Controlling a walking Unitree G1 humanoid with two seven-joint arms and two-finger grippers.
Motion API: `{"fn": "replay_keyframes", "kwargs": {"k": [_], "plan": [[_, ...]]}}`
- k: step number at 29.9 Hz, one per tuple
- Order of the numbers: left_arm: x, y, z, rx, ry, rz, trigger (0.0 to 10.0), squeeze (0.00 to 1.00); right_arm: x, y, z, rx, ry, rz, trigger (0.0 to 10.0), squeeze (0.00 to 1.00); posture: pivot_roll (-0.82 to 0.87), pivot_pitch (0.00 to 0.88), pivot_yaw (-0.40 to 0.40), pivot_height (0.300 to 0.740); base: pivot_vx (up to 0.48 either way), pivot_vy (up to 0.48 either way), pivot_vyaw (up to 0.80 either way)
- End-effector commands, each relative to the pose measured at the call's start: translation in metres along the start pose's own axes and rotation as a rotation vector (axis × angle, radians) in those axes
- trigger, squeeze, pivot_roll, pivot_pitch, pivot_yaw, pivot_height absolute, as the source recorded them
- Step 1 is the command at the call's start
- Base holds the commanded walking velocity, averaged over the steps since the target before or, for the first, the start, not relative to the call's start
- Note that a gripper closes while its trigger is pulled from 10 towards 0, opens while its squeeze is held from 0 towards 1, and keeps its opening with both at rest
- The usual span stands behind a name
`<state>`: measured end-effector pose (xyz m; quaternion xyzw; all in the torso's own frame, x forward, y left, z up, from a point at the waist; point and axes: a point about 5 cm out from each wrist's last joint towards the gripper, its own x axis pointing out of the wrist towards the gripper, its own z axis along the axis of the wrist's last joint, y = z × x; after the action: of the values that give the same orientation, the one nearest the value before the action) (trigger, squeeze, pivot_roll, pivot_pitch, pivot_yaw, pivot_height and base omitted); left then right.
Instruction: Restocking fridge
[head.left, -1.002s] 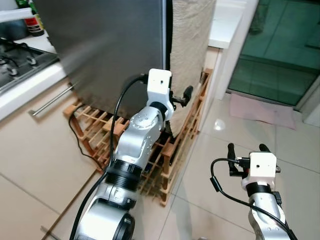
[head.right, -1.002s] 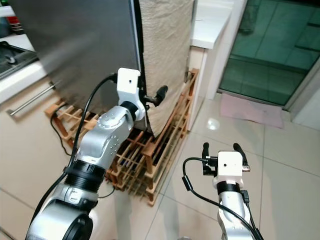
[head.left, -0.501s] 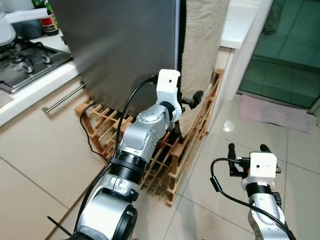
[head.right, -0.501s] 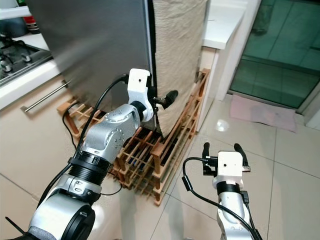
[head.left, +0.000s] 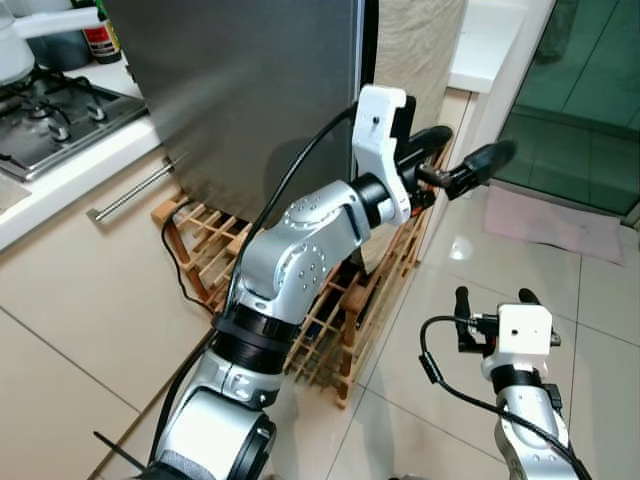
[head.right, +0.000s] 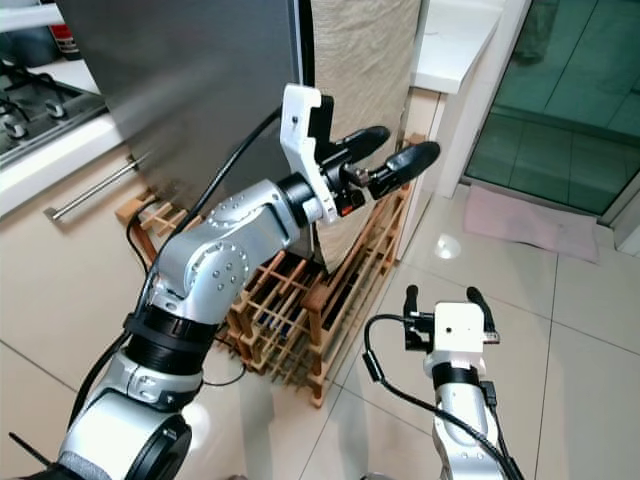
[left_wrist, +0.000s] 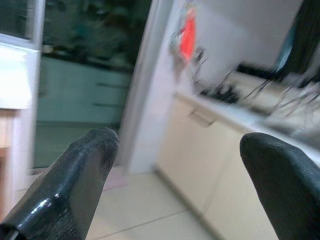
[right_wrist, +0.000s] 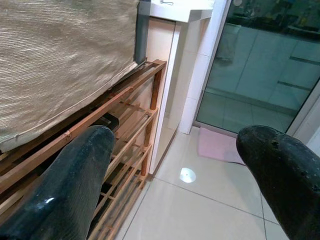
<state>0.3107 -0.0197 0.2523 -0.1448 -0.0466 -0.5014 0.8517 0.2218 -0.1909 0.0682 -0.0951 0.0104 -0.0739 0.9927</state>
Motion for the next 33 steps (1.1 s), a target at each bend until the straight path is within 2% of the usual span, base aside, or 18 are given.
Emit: {"fn": "replay_keyframes", "kwargs": {"k": [1,2,4,7,8,9,10,11,12,13,16,17,20,21,22,27,28,33], "plan": [[0.009,-0.007,-0.009,0.018,0.008,0.034,10.0,0.00,0.003,-0.001,0.000,-0.003,0.005,-0.008,10.0,0.09,-0.06,0.015,0.052,0.740,0.000,0.000,0.00],[0.009,-0.007,-0.009,0.018,0.008,0.034,10.0,0.00,0.003,-0.001,0.000,-0.003,0.005,-0.008,10.0,0.09,-0.06,0.015,0.052,0.740,0.000,0.000,0.00],[-0.005,0.012,-0.015,0.066,0.032,0.153,10.0,0.00,0.004,-0.001,0.000,-0.004,0.004,-0.009,10.0,0.09,-0.05,0.007,0.051,0.740,0.000,0.000,0.00],[-0.045,0.039,-0.018,0.104,0.024,0.339,10.0,0.00,0.010,-0.003,0.005,-0.001,-0.020,-0.018,10.0,0.09,-0.04,0.000,0.046,0.740,0.000,0.000,0.00],[-0.054,0.042,-0.018,0.103,0.019,0.362,10.0,0.00,0.011,-0.004,0.006,-0.001,-0.025,-0.019,10.0,0.09,-0.04,0.000,0.045,0.740,0.000,0.000,0.00],[-0.054,0.042,-0.018,0.103,0.019,0.362,10.0,0.00,0.011,-0.004,0.006,-0.001,-0.025,-0.019,10.0,0.09,-0.04,0.000,0.045,0.740,0.000,0.000,0.00],[-0.086,0.051,-0.017,0.149,0.015,0.451,10.0,0.00,0.013,-0.009,0.010,-0.006,-0.044,-0.037,10.0,0.09,-0.01,0.000,0.034,0.740,0.000,0.000,0.00],[-0.096,0.054,-0.016,0.171,0.017,0.483,10.0,0.00,0.013,-0.011,0.012,-0.008,-0.052,-0.044,10.0,0.09,-0.01,0.000,0.030,0.740,0.000,0.000,0.00],[-0.096,0.054,-0.016,0.171,0.017,0.483,10.0,0.00,0.013,-0.011,0.012,-0.008,-0.052,-0.044,10.0,0.09,-0.01,0.000,0.030,0.740,0.000,0.000,0.00],[-0.117,0.064,-0.018,0.213,0.015,0.584,10.0,0.00,0.013,-0.014,0.018,-0.014,-0.082,-0.053,10.0,0.09,0.00,0.000,0.024,0.740,0.000,0.000,0.00],[-0.145,0.078,-0.026,0.305,0.020,0.780,10.0,0.00,0.013,-0.015,0.023,-0.015,-0.117,-0.073,10.0,0.09,0.02,0.000,0.015,0.740,0.000,0.000,0.00],[-0.145,0.078,-0.026,0.305,0.020,0.780,10.0,0.00,0.013,-0.015,0.023,-0.015,-0.117,-0.073,10.0,0.09,0.02,0.000,0.015,0.740,0.000,0.000,0.00],[-0.185,0.093,-0.050,0.374,0.098,1.068,10.0,0.00,0.015,-0.015,0.021,0.008,-0.114,-0.099,10.0,0.09,0.02,0.000,0.011,0.740,0.324,-0.121,0.00],[-0.185,0.093,-0.050,0.374,0.098,1.068,10.0,0.00,0.015,-0.015,0.021,0.008,-0.114,-0.099,10.0,0.09,0.02,0.000,0.011,0.740,0.311,-0.364,0.00],[-0.194,0.094,-0.060,0.351,0.121,1.110,10.0,0.00,0.016,-0.015,0.020,0.019,-0.108,-0.111,10.0,0.09,0.02,0.000,0.007,0.740,0.000,0.000,0.00],[-0.194,0.074,-0.068,0.310,0.095,0.955,10.0,0.00,0.021,-0.021,0.023,0.037,-0.113,-0.137,10.0,0.09,0.02,0.000,-0.001,0.740,0.000,0.000,0.00],[-0.198,0.066,-0.062,0.279,0.070,0.902,10.0,0.00,0.019,-0.028,0.026,0.048,-0.125,-0.143,10.0,0.09,0.02,0.000,-0.007,0.740,0.000,0.000,0.00],[-0.217,0.056,-0.059,0.314,0.073,0.933,10.0,0.00,0.001,-0.034,0.025,0.057,-0.092,-0.094,10.0,0.09,0.02,0.000,-0.031,0.740,0.000,0.000,0.00]]}}
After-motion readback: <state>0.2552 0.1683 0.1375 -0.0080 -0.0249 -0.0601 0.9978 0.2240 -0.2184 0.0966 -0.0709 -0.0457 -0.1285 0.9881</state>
